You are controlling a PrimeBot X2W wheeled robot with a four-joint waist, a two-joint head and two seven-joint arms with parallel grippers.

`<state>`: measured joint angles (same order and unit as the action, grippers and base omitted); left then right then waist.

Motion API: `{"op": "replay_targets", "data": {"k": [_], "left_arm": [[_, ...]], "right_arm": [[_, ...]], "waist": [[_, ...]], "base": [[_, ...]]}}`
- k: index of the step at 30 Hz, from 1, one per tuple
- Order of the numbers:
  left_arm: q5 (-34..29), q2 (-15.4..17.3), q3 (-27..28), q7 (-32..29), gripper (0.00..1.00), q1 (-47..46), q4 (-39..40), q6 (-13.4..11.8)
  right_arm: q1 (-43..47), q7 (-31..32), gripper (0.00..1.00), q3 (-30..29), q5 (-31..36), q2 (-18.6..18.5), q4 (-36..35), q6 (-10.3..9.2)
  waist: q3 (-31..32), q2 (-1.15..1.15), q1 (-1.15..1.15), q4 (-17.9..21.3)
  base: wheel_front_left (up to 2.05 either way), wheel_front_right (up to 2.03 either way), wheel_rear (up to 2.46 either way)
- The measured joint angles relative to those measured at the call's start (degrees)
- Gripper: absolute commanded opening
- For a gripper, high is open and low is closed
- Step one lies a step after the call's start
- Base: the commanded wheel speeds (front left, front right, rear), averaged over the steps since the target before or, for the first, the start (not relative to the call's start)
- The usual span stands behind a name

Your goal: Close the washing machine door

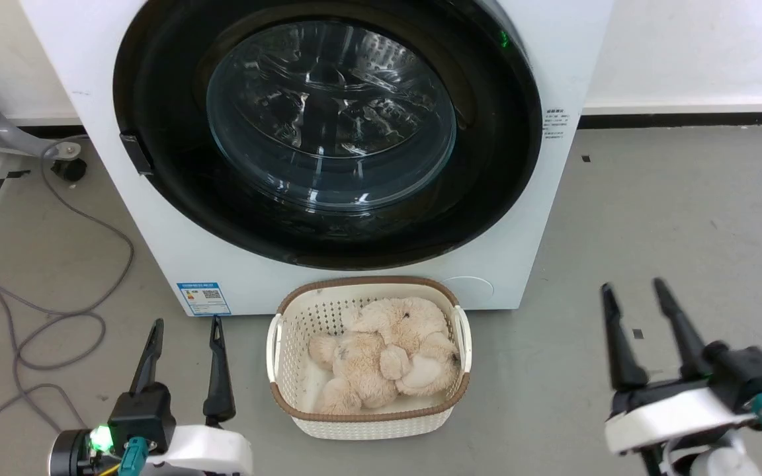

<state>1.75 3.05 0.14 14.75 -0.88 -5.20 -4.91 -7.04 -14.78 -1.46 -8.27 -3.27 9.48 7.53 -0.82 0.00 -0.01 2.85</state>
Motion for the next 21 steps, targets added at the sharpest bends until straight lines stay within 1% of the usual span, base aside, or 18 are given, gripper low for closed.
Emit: {"op": "replay_targets", "data": {"k": [4,9,10,21], "left_arm": [[0.0,0.0,0.0,0.0,1.00,0.9,-0.3,0.0],[0.0,0.0,-0.1,0.0,1.00,1.2,-0.5,0.0],[0.1,0.0,-0.1,0.0,0.00,1.2,-0.6,0.0],[0.2,-0.1,-0.1,-0.7,0.00,1.2,-0.5,0.1]], "right_arm": [[2.1,0.0,1.00,2.6,-1.0,0.1,-1.8,0.00],[3.7,0.0,1.00,2.9,-1.4,0.1,-2.9,0.00],[3.9,0.0,0.00,2.8,-1.3,0.1,-2.9,0.00],[4.0,0.7,0.00,2.8,-0.9,0.1,-2.8,0.01]], "waist": [[0.5,0.00,0.00,-0.3],[1.0,0.00,0.00,-0.7],[1.1,0.00,0.00,-0.8],[1.1,0.00,0.00,-0.9]], "base": [[0.00,0.00,0.00],[0.00,0.00,0.00],[0.00,0.00,0.00],[0.00,0.00,0.00]]}}
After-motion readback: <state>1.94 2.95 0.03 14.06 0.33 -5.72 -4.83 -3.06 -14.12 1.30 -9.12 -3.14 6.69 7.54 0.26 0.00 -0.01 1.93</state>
